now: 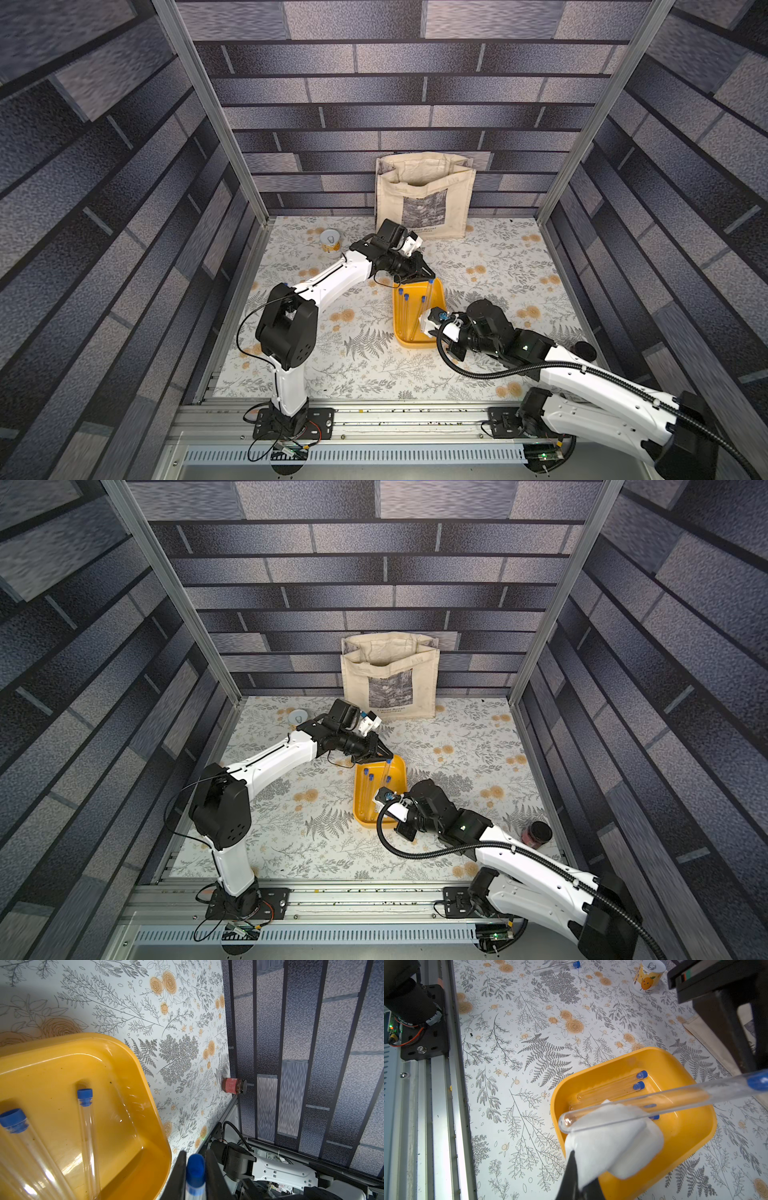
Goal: Wipe the exteriors of test tubes
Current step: Wipe the dirt from the test tube.
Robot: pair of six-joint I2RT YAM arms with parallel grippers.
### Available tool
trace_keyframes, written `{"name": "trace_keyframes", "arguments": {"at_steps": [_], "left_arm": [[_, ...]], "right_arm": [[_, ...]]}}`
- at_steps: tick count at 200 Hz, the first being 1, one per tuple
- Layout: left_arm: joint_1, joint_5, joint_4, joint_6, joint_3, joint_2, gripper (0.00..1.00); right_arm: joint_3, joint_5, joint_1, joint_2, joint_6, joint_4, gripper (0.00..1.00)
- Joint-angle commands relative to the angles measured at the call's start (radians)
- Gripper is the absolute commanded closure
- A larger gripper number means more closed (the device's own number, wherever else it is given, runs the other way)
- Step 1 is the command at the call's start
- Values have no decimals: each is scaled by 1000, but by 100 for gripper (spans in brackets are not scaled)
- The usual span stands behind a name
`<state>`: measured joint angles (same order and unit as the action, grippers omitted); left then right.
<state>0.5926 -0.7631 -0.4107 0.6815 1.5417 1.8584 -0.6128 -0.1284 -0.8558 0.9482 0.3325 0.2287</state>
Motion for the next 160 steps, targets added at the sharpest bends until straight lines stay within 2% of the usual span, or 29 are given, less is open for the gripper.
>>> {"name": "trace_keyframes", "arguments": {"at_steps": [1, 106, 160], "left_arm": [[-5, -19, -14, -26, -8, -27, 89], [3, -26, -5, -23, -17, -30, 89], [-1, -25, -6, -23, -15, -29, 89]], "right_arm": [[-60, -21, 45, 27, 13, 0, 100], [-233, -133, 287, 218, 29, -5, 100], [-247, -190, 296, 221, 19, 24, 100]]}}
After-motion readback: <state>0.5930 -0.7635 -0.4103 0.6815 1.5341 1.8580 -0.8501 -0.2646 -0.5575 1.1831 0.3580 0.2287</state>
